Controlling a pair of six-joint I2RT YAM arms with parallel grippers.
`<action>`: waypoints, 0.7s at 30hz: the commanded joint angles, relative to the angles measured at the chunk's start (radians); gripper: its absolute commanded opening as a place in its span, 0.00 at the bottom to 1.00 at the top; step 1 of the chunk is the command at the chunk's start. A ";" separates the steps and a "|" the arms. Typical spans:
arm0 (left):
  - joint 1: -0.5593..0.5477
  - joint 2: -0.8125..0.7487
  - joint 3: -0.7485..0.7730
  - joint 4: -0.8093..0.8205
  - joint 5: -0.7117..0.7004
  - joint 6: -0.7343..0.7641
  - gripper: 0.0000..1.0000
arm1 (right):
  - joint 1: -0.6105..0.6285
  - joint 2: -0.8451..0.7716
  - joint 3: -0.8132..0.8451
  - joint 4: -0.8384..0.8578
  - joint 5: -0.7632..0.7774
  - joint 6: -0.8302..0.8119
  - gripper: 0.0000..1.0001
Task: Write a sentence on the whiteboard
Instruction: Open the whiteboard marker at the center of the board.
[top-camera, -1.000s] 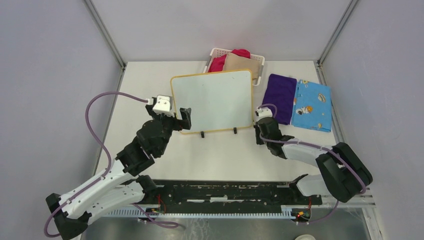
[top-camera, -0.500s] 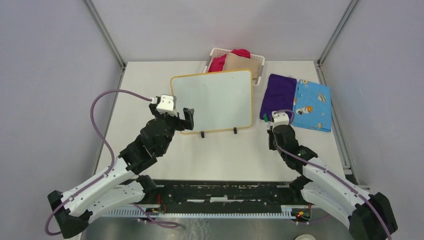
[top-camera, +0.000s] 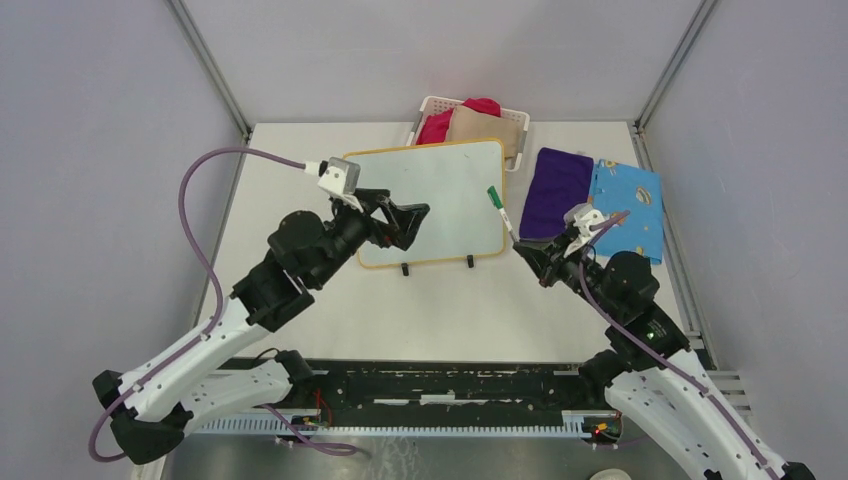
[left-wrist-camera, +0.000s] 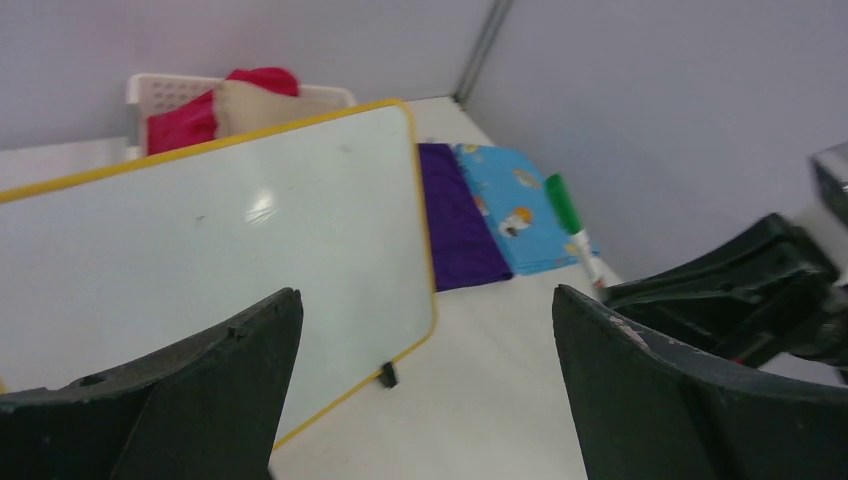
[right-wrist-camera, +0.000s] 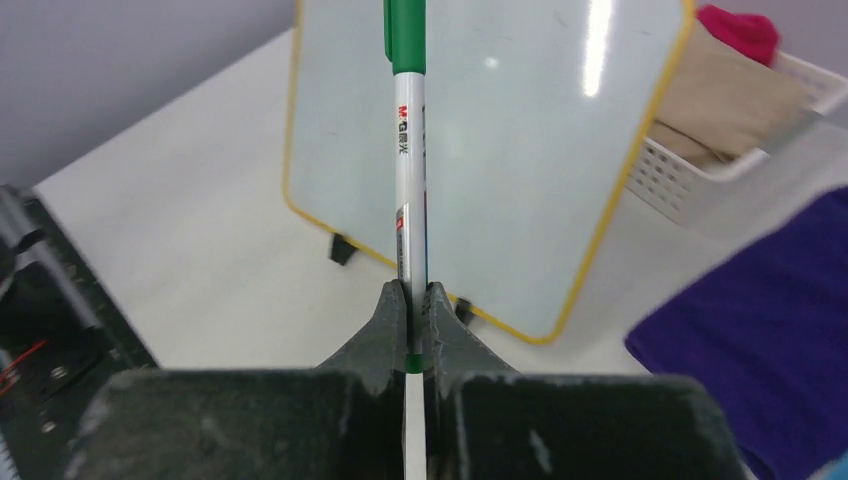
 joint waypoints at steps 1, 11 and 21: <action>-0.001 0.035 0.135 0.009 0.312 -0.142 1.00 | -0.002 -0.040 0.007 0.243 -0.330 0.056 0.00; 0.000 -0.010 0.113 0.095 0.402 -0.268 1.00 | -0.002 -0.030 -0.054 0.584 -0.490 0.273 0.00; -0.001 0.099 0.129 0.284 0.539 -0.342 0.98 | -0.001 -0.012 -0.060 0.649 -0.486 0.341 0.00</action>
